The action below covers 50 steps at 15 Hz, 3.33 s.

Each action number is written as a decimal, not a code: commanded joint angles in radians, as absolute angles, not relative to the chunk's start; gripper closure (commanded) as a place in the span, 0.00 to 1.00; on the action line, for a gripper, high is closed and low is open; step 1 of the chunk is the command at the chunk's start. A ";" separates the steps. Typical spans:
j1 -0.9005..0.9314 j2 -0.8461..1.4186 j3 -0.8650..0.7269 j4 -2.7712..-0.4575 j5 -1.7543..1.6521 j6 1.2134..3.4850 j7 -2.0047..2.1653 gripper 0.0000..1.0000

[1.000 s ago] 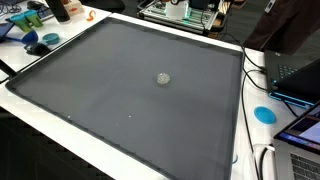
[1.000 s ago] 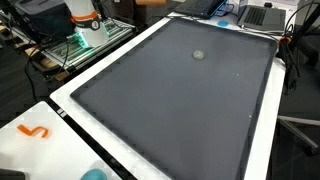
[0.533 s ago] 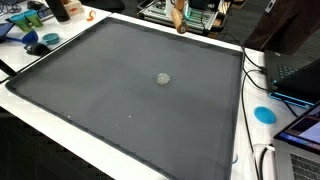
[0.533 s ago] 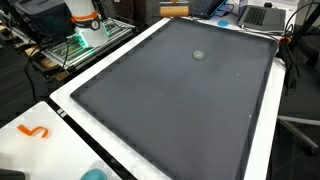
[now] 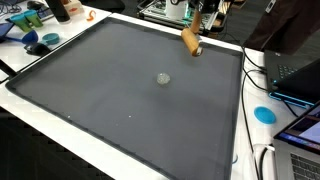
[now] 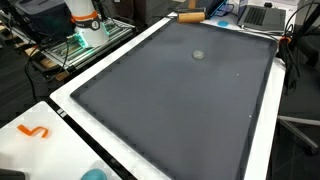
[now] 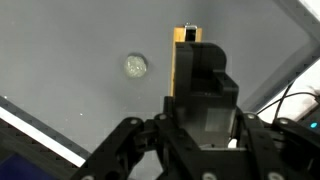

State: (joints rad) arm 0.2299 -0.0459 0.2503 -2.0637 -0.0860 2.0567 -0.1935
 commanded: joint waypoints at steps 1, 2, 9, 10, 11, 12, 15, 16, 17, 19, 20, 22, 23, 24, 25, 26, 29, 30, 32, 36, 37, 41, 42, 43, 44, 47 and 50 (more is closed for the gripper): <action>0.258 0.035 0.275 -1.996 -0.175 2.080 -0.124 0.76; 0.266 0.053 0.280 -1.986 -0.199 2.086 -0.112 0.76; 0.335 0.152 0.294 -1.914 -0.377 2.074 0.003 0.76; 0.344 0.161 0.295 -1.904 -0.387 2.067 0.009 0.76; 0.349 0.167 0.297 -1.897 -0.383 2.060 -0.003 0.76; 0.337 0.153 0.290 -1.925 -0.351 2.088 -0.022 0.51; 0.348 0.169 0.292 -1.909 -0.355 2.085 -0.021 0.51; 0.348 0.169 0.292 -1.908 -0.355 2.085 -0.021 0.51; 0.348 0.169 0.291 -1.907 -0.356 2.084 -0.021 0.51; 0.348 0.169 0.291 -1.907 -0.356 2.084 -0.021 0.51; 0.348 0.169 0.292 -1.906 -0.356 2.084 -0.021 0.76; 0.363 0.195 0.293 -1.873 -0.390 2.066 -0.002 0.76; 0.371 0.211 0.293 -1.855 -0.406 2.057 0.011 0.76; 0.379 0.227 0.292 -1.833 -0.419 2.044 0.023 0.76; 0.387 0.241 0.289 -1.815 -0.432 2.034 0.034 0.76; 0.396 0.257 0.286 -1.794 -0.452 2.027 0.050 0.76; 0.420 0.307 0.276 -1.726 -0.497 1.988 0.087 0.76; 0.426 0.323 0.272 -1.702 -0.507 1.976 0.096 0.76; 0.437 0.352 0.262 -1.659 -0.523 1.953 0.106 0.76; 0.439 0.395 0.245 -1.583 -0.509 1.947 0.100 0.76; 0.436 0.403 0.241 -1.569 -0.499 1.952 0.096 0.76; 0.425 0.429 0.221 -1.516 -0.475 1.961 0.091 0.76; 0.421 0.433 0.216 -1.508 -0.468 1.962 0.086 0.76; 0.420 0.437 0.210 -1.500 -0.464 1.959 0.089 0.76; 0.414 0.437 0.207 -1.498 -0.453 1.962 0.086 0.76; 0.398 0.434 0.200 -1.488 -0.414 1.955 0.083 0.76; 0.375 0.430 0.196 -1.479 -0.353 1.938 0.070 0.76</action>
